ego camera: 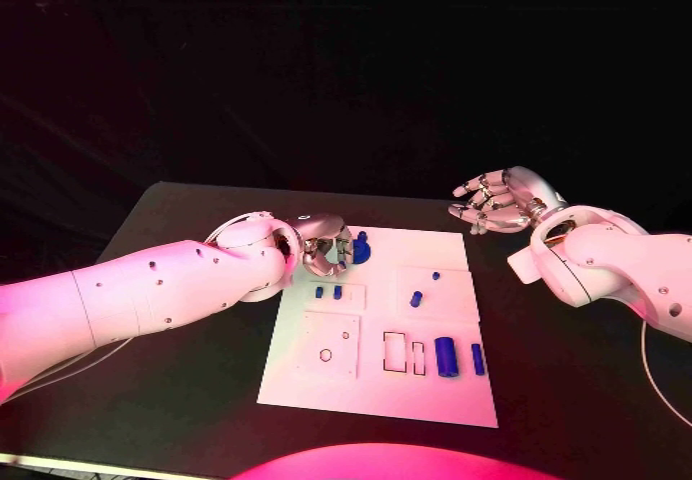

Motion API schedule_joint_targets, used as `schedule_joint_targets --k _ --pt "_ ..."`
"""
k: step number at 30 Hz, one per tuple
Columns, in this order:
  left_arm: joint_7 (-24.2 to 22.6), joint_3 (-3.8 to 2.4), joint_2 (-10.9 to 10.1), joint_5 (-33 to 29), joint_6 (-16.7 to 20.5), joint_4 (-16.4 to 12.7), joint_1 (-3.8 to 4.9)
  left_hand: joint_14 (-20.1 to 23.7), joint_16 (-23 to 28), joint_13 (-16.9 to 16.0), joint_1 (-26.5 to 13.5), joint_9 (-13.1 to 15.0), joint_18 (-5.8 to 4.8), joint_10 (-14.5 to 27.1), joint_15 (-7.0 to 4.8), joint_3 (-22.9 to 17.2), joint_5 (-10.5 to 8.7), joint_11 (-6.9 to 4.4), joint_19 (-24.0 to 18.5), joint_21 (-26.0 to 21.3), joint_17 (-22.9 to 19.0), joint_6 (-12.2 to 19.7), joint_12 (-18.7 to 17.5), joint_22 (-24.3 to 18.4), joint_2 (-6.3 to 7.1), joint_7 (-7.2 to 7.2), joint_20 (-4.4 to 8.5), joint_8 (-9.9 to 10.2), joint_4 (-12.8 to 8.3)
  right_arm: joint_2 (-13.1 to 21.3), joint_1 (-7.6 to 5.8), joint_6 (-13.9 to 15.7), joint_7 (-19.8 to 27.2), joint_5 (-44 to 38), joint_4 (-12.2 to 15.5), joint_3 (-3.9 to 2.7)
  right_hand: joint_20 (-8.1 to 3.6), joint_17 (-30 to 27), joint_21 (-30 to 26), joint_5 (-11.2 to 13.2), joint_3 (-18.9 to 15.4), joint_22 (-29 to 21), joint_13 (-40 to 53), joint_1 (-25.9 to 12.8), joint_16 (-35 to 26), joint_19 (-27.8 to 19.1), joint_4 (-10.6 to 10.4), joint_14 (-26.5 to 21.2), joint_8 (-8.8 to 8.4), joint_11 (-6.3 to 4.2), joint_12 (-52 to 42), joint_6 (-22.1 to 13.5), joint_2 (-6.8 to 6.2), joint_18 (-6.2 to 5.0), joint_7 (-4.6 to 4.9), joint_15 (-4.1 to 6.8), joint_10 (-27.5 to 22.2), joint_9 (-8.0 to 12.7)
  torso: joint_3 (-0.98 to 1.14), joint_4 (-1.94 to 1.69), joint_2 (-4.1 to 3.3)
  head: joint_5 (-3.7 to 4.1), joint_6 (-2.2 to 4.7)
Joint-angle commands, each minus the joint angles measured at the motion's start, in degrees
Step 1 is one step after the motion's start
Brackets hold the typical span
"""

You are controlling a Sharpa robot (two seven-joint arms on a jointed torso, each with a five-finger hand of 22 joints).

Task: Assemble the parts on the task board

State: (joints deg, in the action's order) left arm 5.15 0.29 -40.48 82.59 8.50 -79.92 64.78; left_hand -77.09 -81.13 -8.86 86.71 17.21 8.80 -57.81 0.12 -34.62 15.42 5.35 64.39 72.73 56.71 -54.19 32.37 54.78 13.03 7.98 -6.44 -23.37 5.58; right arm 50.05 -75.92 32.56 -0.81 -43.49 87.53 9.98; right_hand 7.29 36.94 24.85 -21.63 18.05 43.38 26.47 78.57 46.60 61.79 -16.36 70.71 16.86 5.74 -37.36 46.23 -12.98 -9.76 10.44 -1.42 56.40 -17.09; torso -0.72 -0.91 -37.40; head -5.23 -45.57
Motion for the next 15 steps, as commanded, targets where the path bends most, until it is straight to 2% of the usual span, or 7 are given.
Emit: schedule_joint_targets --k 1,6,15 --pt "1.0 -0.08 -0.4 -0.4 -0.3 -0.3 0.03 -0.4 -0.2 -1.0 -0.6 0.1 -0.89 -1.8 0.05 -0.1 0.11 -1.32 0.4 0.3 0.1 -0.5 -0.3 0.1 -0.06 0.06 0.04 0.2 -0.1 0.0 0.03 -0.4 0.9 -0.5 0.1 -0.01 0.36 -0.1 -0.3 -0.2 0.4 -0.1 0.0 0.0 -0.2 0.1 0.1 -0.2 0.24 0.06 0.3 -0.2 -0.36 -0.64 0.11 -0.1 -0.3 0.1 -0.05 0.06 -0.03 0.05 -0.05" --pt "1.4 -0.1 -0.9 -0.5 -0.8 -0.4 0.03 -0.5 -0.3 -1.0 -0.8 0.1 -0.88 -1.9 0.06 0.0 0.08 -1.3 0.4 0.3 0.1 -0.5 -0.4 0.0 0.09 0.09 0.06 0.3 -0.1 0.0 0.03 -0.4 0.9 -0.5 0.1 -0.01 0.37 -0.1 -0.3 -0.2 0.4 -0.2 -0.1 0.0 -0.3 0.1 0.1 -0.2 0.28 0.05 0.3 -0.2 -0.4 -0.65 0.11 -0.1 -0.3 0.1 -0.09 -0.03 0.03 0.05 -0.02" --pt "1.8 -0.11 -1.4 -1.3 -1.8 -0.3 0.02 -0.6 -0.3 -1.0 -1.2 0.2 -0.89 -2.0 0.07 0.1 0.04 -1.27 0.4 0.2 0.2 -0.6 -0.6 -0.1 0.2 0.14 0.04 0.5 0.1 0.0 0.07 -0.4 0.9 -0.5 0.0 -0.01 0.37 -0.1 -0.3 -0.2 0.4 -0.2 -0.1 0.0 -0.3 0.1 0.1 -0.2 0.28 0.05 0.3 -0.2 -0.4 -0.65 0.11 -0.1 -0.3 0.1 -0.09 0.01 -0.01 0.03 -0.06"
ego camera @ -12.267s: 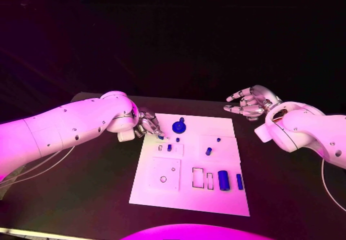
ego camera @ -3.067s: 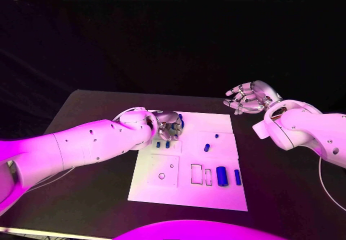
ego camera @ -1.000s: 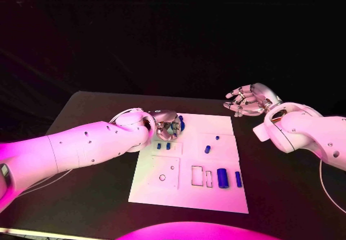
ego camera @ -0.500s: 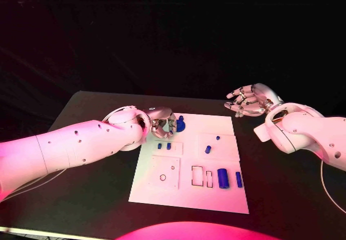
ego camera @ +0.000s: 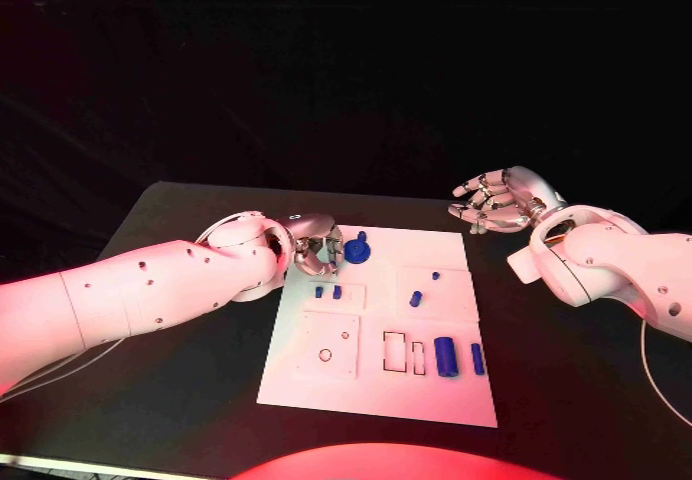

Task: Assemble the parts on the task board

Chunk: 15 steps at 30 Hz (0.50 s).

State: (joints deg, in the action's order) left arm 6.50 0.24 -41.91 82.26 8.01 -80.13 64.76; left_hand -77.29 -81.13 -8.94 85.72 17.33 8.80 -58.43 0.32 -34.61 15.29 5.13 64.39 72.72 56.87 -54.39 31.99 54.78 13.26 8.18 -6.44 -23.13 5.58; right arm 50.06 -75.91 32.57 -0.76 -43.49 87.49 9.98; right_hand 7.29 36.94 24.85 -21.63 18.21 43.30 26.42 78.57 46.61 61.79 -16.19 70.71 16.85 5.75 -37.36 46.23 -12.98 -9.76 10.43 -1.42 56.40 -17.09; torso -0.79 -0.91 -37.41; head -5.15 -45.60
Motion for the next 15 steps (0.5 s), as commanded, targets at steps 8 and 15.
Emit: schedule_joint_targets --k 8,15 --pt "0.6 -0.05 0.0 -1.6 -1.8 -0.1 0.04 -0.4 -0.3 -1.0 -0.4 0.1 -0.93 -1.4 -0.13 0.1 0.15 -1.06 0.5 0.2 0.1 -0.4 -0.3 0.1 -0.05 -0.05 0.03 0.3 0.1 -0.1 0.09 -0.4 0.8 -0.5 0.0 -0.01 0.37 -0.1 -0.3 -0.2 0.2 -0.1 -0.1 0.0 -0.3 0.1 0.0 -0.2 0.28 0.05 0.3 -0.2 -0.4 -0.64 0.12 -0.1 -0.3 0.1 0.04 0.04 -0.02 -0.24 -0.18" --pt "0.5 -0.04 0.0 -2.2 -2.3 0.1 0.03 -0.5 -0.3 -1.0 -0.5 0.1 -0.95 -1.4 -0.12 0.1 0.14 -1.06 0.6 0.3 0.1 -0.4 -0.3 0.1 -0.05 -0.05 0.03 0.3 0.1 -0.1 0.11 -0.5 0.8 -0.5 0.0 -0.01 0.37 -0.1 -0.3 -0.2 0.2 -0.1 -0.1 0.0 -0.3 0.1 0.0 -0.2 0.28 0.05 0.3 -0.2 -0.4 -0.64 0.12 -0.1 -0.3 0.1 0.08 0.05 -0.03 -0.28 -0.25"
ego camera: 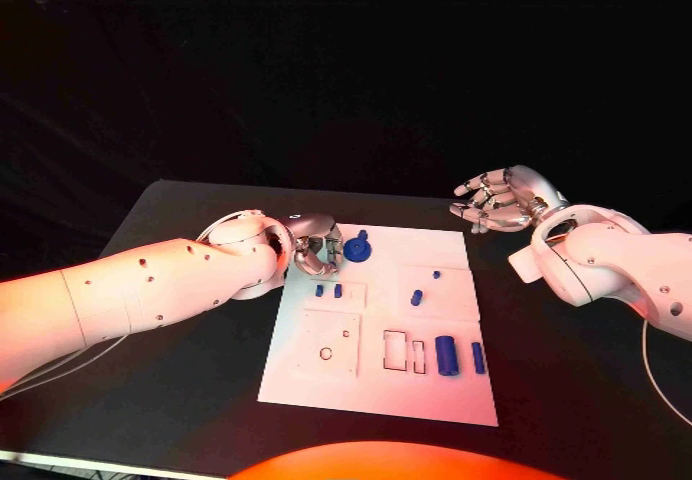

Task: Assemble the parts on the task board

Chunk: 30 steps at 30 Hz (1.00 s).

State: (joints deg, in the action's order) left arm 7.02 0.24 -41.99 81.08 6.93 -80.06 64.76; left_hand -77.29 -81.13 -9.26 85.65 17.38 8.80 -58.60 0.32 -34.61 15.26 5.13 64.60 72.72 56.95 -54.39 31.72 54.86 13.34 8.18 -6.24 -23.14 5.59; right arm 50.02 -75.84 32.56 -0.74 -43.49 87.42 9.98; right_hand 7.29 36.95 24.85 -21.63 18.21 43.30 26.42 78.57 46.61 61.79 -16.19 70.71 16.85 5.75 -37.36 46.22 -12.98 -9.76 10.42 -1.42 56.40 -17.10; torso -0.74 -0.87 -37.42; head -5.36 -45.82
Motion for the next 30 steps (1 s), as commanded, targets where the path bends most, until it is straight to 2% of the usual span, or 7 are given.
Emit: schedule_joint_targets --k 1,30 --pt "0.0 -0.04 0.1 -1.1 -1.2 0.0 0.03 -0.5 -0.3 -0.7 -0.5 0.1 -0.96 -1.3 -0.13 0.1 0.16 -1.06 0.4 0.3 0.1 -0.5 0.0 0.1 -0.13 -0.05 -0.18 0.3 0.2 0.0 0.05 -0.5 0.8 -0.5 0.0 -0.01 0.37 -0.1 -0.3 -0.2 0.2 -0.1 -0.1 0.0 -0.3 0.1 0.0 -0.2 0.28 0.05 0.3 -0.2 -0.4 -0.65 0.13 -0.1 -0.3 0.1 0.03 0.02 -0.01 -0.07 -0.02" --pt "-0.2 -0.01 1.2 -1.8 -2.6 1.3 0.01 -0.5 -0.3 -0.7 -0.6 0.1 -0.94 -1.3 -0.13 0.1 0.08 -1.07 0.4 0.2 0.1 -0.5 -0.1 0.0 -0.1 -0.05 -0.19 0.4 0.2 0.0 0.06 -0.5 0.8 -0.5 0.0 -0.01 0.37 -0.1 -0.3 -0.2 0.2 -0.1 -0.1 0.0 -0.3 0.1 0.0 -0.2 0.28 0.05 0.3 -0.2 -0.4 -0.65 0.13 -0.1 -0.3 0.1 0.0 0.01 -0.03 0.06 -0.14"
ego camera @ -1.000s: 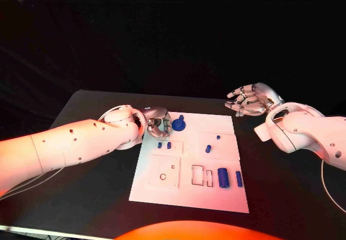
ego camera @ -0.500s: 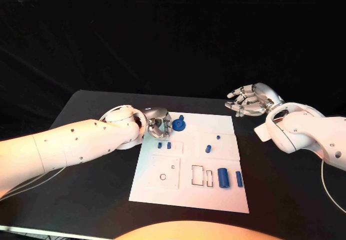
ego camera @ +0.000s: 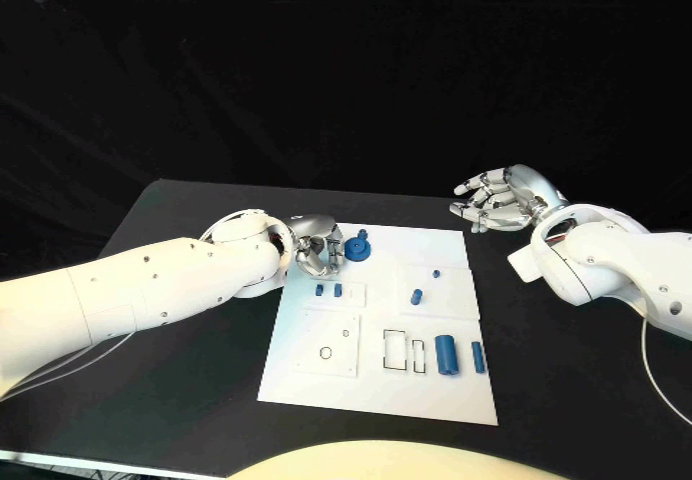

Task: Assemble the parts on the task board

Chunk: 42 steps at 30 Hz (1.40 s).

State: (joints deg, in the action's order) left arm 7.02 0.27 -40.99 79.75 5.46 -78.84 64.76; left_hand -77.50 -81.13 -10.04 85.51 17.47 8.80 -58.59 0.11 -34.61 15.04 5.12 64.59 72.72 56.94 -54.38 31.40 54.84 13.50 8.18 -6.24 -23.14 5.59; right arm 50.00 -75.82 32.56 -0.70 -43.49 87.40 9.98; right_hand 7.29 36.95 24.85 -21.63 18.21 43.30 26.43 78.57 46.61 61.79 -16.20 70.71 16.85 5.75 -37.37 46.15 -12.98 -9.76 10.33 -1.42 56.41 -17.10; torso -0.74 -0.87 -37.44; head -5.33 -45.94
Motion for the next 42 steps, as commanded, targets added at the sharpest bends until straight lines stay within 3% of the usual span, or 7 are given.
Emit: schedule_joint_targets --k 1,26,42 --pt "-0.1 -0.03 0.2 -0.5 -1.2 0.1 0.02 -0.3 -0.3 0.1 -0.4 0.1 -0.94 -1.3 0.09 0.1 0.3 -1.05 0.4 0.2 0.1 -0.5 0.2 0.0 -0.26 -0.05 -0.19 0.4 0.2 0.0 0.03 -0.5 0.8 -0.5 0.0 -0.01 0.37 -0.1 -0.3 -0.2 0.3 -0.1 -0.1 0.0 -0.3 0.1 0.0 -0.2 0.28 0.04 0.3 -0.1 -0.4 -0.64 0.22 -0.1 -0.3 0.1 0.0 0.02 -0.01 0.03 -0.01" --pt "-0.3 0.21 0.6 -0.8 -2.1 0.7 -0.06 -0.4 -0.4 0.1 -0.7 0.1 -0.96 -1.4 0.1 0.2 0.05 -1.03 0.4 0.1 0.3 -0.5 0.0 0.0 -0.15 -0.02 -0.22 0.5 0.2 0.1 0.04 -0.6 0.7 -0.4 0.0 -0.01 0.38 -0.1 -0.6 -0.2 0.4 -0.3 -0.4 0.1 -0.6 0.2 0.1 -0.1 0.44 0.05 0.4 -0.2 -0.42 -0.65 0.23 -0.11 -0.2 0.1 0.04 0.04 0.01 0.04 -0.07" --pt "-1.3 0.3 0.9 -1.0 -1.5 1.0 -0.56 -0.5 -0.4 0.0 -1.0 0.3 -1.01 -1.6 0.1 0.4 -0.08 -1.07 0.6 0.2 0.3 -0.7 -0.1 0.1 -0.07 -0.07 -0.26 0.5 0.3 0.1 0.04 -0.6 0.7 -0.4 0.0 -0.01 0.38 -0.1 -0.6 -0.2 0.4 -0.3 -0.4 0.1 -0.6 0.2 0.1 -0.1 0.44 0.05 0.4 -0.2 -0.42 -0.65 0.23 -0.11 -0.2 0.1 0.01 0.0 -0.02 0.25 -0.12"
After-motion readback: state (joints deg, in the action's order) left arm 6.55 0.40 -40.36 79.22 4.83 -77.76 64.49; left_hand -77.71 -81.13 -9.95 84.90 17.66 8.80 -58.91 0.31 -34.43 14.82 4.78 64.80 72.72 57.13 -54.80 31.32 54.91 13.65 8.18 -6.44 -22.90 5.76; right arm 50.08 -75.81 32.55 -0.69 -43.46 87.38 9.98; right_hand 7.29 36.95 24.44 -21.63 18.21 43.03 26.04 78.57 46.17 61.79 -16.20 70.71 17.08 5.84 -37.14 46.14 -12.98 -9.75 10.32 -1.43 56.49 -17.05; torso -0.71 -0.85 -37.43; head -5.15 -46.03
